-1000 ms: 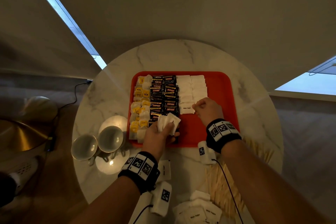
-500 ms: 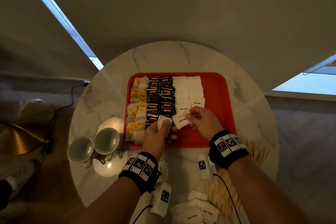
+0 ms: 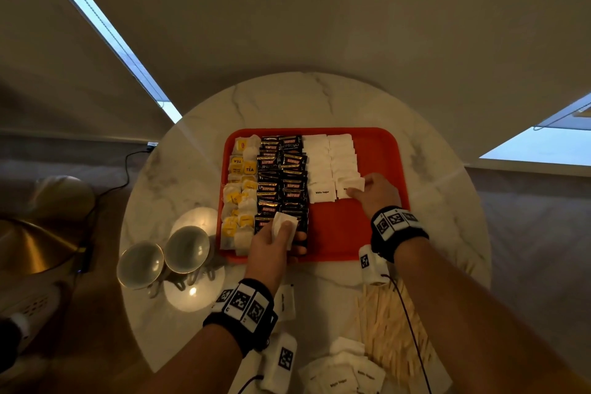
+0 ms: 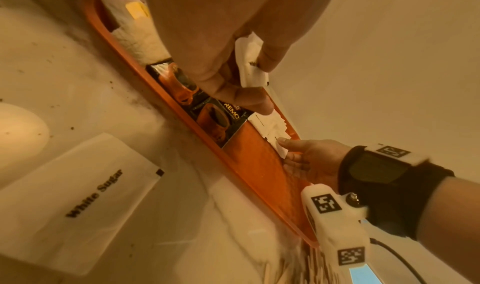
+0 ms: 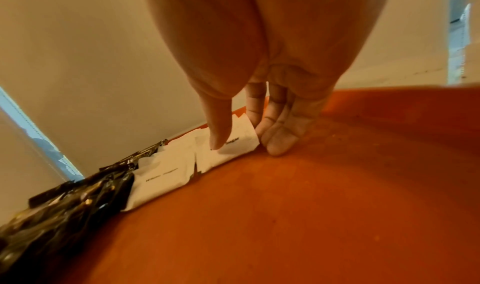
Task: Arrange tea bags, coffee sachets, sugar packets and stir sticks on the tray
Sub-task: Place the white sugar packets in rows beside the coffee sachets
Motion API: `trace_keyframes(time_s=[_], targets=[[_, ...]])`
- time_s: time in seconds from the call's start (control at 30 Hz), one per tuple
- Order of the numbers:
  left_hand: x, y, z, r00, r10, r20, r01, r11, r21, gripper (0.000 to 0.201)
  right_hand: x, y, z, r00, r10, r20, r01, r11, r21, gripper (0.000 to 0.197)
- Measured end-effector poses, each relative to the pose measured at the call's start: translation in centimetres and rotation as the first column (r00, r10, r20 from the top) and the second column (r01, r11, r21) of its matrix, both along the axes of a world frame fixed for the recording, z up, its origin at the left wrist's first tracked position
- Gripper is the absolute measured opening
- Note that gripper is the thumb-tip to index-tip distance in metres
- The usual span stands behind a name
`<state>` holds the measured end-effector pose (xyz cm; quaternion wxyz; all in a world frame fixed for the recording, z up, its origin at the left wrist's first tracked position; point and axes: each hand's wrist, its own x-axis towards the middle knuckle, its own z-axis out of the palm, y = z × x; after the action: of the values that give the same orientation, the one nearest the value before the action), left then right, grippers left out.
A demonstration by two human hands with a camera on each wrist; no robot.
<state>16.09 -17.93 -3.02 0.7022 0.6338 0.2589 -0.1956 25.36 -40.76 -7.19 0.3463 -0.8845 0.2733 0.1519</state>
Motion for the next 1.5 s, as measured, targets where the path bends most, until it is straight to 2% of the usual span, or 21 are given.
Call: trace_keyframes(time_s=[0.2,0.3,0.37,0.43,0.53,0.63,0.83,0.97,1.07,1.13,1.2,1.33,1.43,1.5], targets=[[-0.1,0.0,-0.1,1.000,0.006,-0.014,-0.006,1.000,-0.003,0.017,0.3,0.6,-0.5,0.999,0.044,0.031,-0.043,0.998,-0.040,0.031],[0.0,0.1,-0.1,1.000,0.005,-0.022,-0.005,1.000,-0.009,0.018,-0.1,0.6,0.1,0.999,0.036,0.015,-0.034,0.993,-0.112,0.046],[0.1,0.1,-0.1,1.000,0.009,-0.025,-0.009,1.000,-0.013,0.018,-0.7,1.1,0.5,0.995,0.057,0.084,-0.043,0.987,-0.156,0.051],[0.2,0.0,-0.1,1.000,0.013,-0.027,-0.013,1.000,-0.015,0.019,-1.3,2.3,0.7,0.973,0.177,0.149,-0.153,0.976,-0.156,0.043],[0.1,-0.1,0.0,0.999,0.011,-0.031,-0.012,1.000,-0.015,0.017,-1.5,4.4,0.3,0.902,0.418,0.110,-0.392,0.898,-0.201,0.031],[-0.1,-0.1,0.3,0.999,0.016,-0.029,-0.016,1.000,-0.024,0.019,-1.2,5.5,0.1,0.871,0.484,0.083,-0.453,0.857,-0.246,0.028],[-0.3,0.8,-0.2,0.999,-0.024,0.043,0.022,0.998,0.050,0.019,-0.6,5.9,0.5,0.877,0.473,0.081,-0.440,0.860,-0.257,0.027],[0.3,1.0,-0.8,0.997,-0.016,0.081,0.008,0.995,0.101,0.019,-1.5,5.8,1.9,0.899,0.412,0.145,-0.382,0.903,-0.196,0.029],[0.8,0.6,-0.8,0.993,-0.047,0.106,0.031,0.988,0.154,0.011,-3.3,6.1,3.7,0.914,0.328,0.239,-0.344,0.938,0.029,0.036],[1.2,0.1,-0.8,0.989,-0.085,0.120,0.061,0.981,0.186,0.015,-4.7,6.4,4.7,0.927,0.289,0.241,-0.342,0.915,0.217,0.025],[1.4,-0.4,-0.8,0.982,-0.132,0.134,0.097,0.966,0.240,0.018,-5.4,6.5,4.8,0.934,0.291,0.209,-0.344,0.893,0.291,0.010],[1.5,-0.8,-0.7,0.960,-0.244,0.139,0.189,0.928,0.320,0.021,-5.2,4.3,3.5,0.967,0.188,0.169,-0.234,0.921,0.310,0.006],[0.9,-0.3,-0.7,0.959,-0.262,0.107,0.221,0.930,0.295,0.021,-4.2,2.1,2.1,0.987,0.090,0.134,-0.122,0.960,0.254,0.013],[0.2,0.3,-0.8,0.955,-0.285,0.079,0.253,0.926,0.282,0.020,-3.6,1.8,1.4,0.991,0.085,0.102,-0.106,0.968,0.226,0.015]])
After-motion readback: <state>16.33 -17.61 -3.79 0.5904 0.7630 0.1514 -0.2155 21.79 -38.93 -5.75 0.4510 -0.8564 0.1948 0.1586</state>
